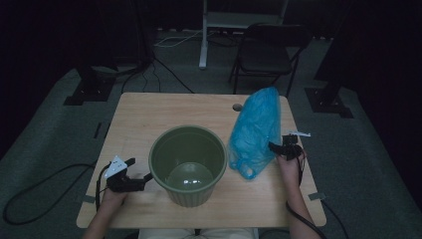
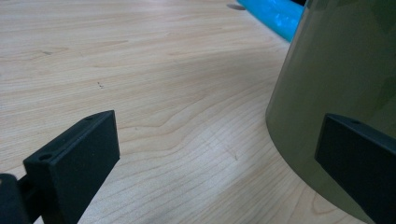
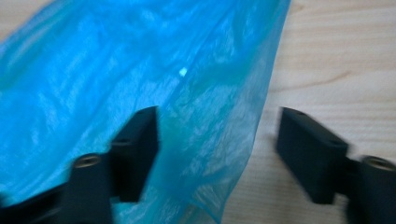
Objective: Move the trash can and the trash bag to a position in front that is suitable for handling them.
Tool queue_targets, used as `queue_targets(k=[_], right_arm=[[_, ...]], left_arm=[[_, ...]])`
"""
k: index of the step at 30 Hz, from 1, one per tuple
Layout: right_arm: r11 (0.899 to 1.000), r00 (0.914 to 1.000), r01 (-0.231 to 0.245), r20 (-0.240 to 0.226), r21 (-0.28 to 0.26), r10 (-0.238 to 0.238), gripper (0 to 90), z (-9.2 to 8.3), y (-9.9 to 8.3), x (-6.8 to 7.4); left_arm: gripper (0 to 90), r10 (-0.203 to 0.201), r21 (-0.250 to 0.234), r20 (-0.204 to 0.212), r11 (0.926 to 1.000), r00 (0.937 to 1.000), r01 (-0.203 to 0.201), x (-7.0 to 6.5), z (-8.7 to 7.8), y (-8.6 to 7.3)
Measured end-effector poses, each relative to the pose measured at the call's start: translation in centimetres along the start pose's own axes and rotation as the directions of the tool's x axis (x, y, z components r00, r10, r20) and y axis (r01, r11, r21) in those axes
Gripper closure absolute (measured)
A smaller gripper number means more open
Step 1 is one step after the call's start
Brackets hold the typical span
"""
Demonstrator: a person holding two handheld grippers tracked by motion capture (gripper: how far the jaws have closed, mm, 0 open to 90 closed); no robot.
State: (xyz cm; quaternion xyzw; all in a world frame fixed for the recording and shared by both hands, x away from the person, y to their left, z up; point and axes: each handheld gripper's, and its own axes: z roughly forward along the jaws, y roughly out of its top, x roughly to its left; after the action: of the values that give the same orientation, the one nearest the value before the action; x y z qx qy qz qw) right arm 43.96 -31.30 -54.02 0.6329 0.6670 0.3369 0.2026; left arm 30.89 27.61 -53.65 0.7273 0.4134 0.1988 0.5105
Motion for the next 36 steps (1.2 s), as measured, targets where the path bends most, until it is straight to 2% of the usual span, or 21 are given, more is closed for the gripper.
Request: queue_targets(k=[1,2,3,4,5,6,7,8,12,14,16,17,18,19,20,21,24,27,32,36], right_arm=[[1.0,0.9999,0.003,0.011,-0.004,-0.003,38.4,0.1,-0.1,0.1],[1.0,0.9999,0.015,0.006,-0.009,-0.015,52.4,0.0,-0.3,0.2],[0.999,0.9992,0.035,-0.018,-0.009,-0.035,59.6,-0.1,-0.4,0.3],[0.999,0.9988,0.046,-0.014,-0.011,-0.047,65.3,-0.1,-0.5,0.5],[0.998,0.9979,0.064,-0.005,-0.011,-0.064,75.4,-0.2,-0.6,0.8],[0.997,0.9972,0.072,-0.017,-0.005,-0.072,83.0,-0.2,-0.7,1.0],[0.997,0.9972,0.072,-0.017,-0.005,-0.072,83.0,-0.2,-0.7,1.0],[0.997,0.9964,0.077,-0.037,0.003,-0.076,89.6,-0.3,-0.9,1.5],[0.996,0.995,0.089,-0.046,-0.009,-0.089,90.0,-0.6,-1.2,2.6],[0.997,0.994,0.076,-0.076,-0.031,-0.078,89.9,-1.1,-1.4,3.6],[0.994,0.9916,0.099,-0.079,-0.049,-0.103,87.2,-1.7,-1.9,5.1],[0.995,0.9903,0.086,-0.105,-0.048,-0.09,87.2,-2.0,-2.3,5.7],[0.994,0.9877,0.096,-0.12,-0.042,-0.1,87.3,-2.2,-2.6,6.4],[0.994,0.9877,0.096,-0.12,-0.042,-0.1,87.3,-2.2,-2.6,6.4],[0.992,0.9858,0.117,-0.115,-0.049,-0.122,88.5,-2.5,-3.1,7.1],[0.99,0.9807,0.136,-0.136,-0.038,-0.14,90.0,-3.0,-4.0,8.4],[0.989,0.9747,0.148,-0.166,-0.019,-0.149,90.0,-3.5,-5.3,9.5],[0.987,0.9626,0.161,-0.223,0.015,-0.154,89.9,-4.1,-6.8,10.6],[0.978,0.9392,0.208,-0.283,0.018,-0.194,88.4,-6.2,-9.2,12.3],[0.974,0.9127,0.223,-0.361,0.044,-0.192,82.4,-7.4,-10.7,13.3]], left_arm=[[0.4,-0.005,-0.003,-0.002,1.0,1.0,0.005,0.1,-0.1,0.0],[0.4,-0.013,-0.004,-0.003,0.9999,0.9999,0.013,0.2,-0.1,-0.1],[0.4,-0.018,-0.005,-0.006,0.9998,0.9998,0.018,0.3,-0.2,-0.2],[0.4,-0.02,-0.005,-0.01,0.9998,0.9998,0.02,0.3,-0.2,-0.3],[0.5,-0.025,-0.008,-0.008,0.9997,0.9997,0.025,0.3,-0.3,-0.3],[0.4,-0.024,-0.01,-0.006,0.9997,0.9997,0.024,0.3,-0.3,-0.4],[0.5,-0.024,-0.01,-0.006,0.9997,0.9997,0.024,0.3,-0.3,-0.4],[0.5,-0.016,-0.006,-0.005,0.9999,0.9999,0.016,0.1,-0.4,-0.4],[0.4,-0.006,-0.006,-0.004,1.0,1.0,0.006,-0.1,-0.3,-0.4],[0.4,-0.008,-0.008,0.001,0.9999,1.0,0.008,-0.2,-0.2,-0.4],[0.4,0.004,-0.001,-0.001,1.0,1.0,-0.004,-0.3,-0.2,-0.5],[0.4,0.004,-0.001,0.001,1.0,1.0,-0.004,-0.3,-0.2,-0.5],[0.5,0.006,0.0,0.002,1.0,1.0,-0.006,-0.4,-0.2,-0.5],[0.5,0.006,0.0,0.002,1.0,1.0,-0.006,-0.4,-0.2,-0.5],[0.5,0.006,-0.003,0.006,1.0,1.0,-0.006,-0.5,-0.2,-0.5],[0.5,0.007,-0.004,0.006,1.0,1.0,-0.007,-0.5,-0.2,-0.4],[0.4,0.012,-0.007,0.008,0.9999,0.9999,-0.012,-0.7,-0.2,-0.4],[0.4,0.022,-0.002,0.005,0.9998,0.9997,-0.022,-0.8,-0.2,-0.4],[0.4,0.031,-0.001,0.01,0.9995,0.9995,-0.031,-0.9,-0.2,-0.4],[0.4,0.038,-0.009,0.016,0.9993,0.9992,-0.037,-1.1,-0.1,-0.3]])
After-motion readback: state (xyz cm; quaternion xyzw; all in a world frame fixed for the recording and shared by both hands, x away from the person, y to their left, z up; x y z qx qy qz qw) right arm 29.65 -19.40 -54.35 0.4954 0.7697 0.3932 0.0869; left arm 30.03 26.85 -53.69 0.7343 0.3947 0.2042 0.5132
